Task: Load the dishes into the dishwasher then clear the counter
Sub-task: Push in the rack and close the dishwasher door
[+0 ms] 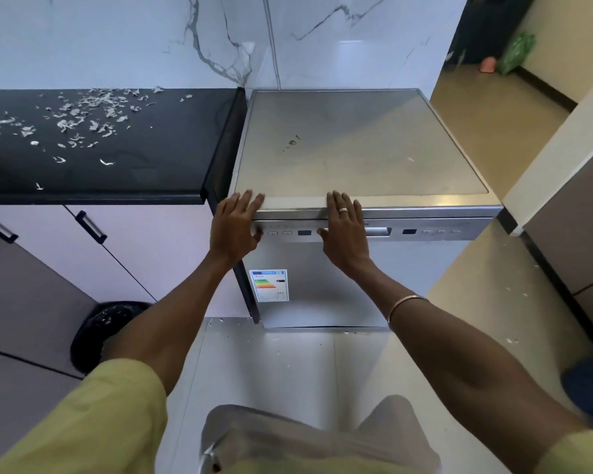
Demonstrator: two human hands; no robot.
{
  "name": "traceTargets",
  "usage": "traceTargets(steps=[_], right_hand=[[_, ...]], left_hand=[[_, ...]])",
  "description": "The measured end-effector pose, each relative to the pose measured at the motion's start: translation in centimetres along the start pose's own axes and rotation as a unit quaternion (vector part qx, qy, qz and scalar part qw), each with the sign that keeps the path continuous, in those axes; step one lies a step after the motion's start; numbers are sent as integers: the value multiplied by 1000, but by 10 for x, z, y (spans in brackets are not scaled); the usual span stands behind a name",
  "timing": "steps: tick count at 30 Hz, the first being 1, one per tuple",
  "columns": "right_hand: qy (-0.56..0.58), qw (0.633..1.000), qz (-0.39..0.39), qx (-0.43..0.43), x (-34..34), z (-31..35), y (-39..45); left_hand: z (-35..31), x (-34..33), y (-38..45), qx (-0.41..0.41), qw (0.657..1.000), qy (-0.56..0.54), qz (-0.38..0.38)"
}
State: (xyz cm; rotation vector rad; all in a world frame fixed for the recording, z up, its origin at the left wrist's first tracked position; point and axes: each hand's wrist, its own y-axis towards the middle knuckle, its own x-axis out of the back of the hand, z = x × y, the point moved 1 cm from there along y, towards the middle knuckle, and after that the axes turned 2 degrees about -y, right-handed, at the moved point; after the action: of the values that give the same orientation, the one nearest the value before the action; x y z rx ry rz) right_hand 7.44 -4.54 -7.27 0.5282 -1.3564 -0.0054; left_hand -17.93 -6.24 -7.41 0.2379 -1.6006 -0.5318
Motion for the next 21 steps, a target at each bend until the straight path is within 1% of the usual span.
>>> traceTargets(steps=[4, 8, 12, 16, 19, 21], right_hand=[[7, 1000, -15, -6, -2, 1, -1], [24, 999, 23, -9, 8, 2, -1], [37, 997, 70, 1, 18, -3, 2], [38, 995, 94, 7, 23, -4, 4], [58, 991, 117, 2, 34, -4, 8], [72, 990, 125, -9, 46, -5, 8]], left_hand=[[0, 1, 1, -13, 1000, 23, 4], [-6, 8, 1, 13, 1000, 12, 25], [-13, 15, -1, 38, 996, 14, 83], [-12, 26, -2, 51, 989, 9, 140], [-16, 35, 1, 62, 980, -18, 186], [-20, 46, 1, 68, 976, -53, 199]])
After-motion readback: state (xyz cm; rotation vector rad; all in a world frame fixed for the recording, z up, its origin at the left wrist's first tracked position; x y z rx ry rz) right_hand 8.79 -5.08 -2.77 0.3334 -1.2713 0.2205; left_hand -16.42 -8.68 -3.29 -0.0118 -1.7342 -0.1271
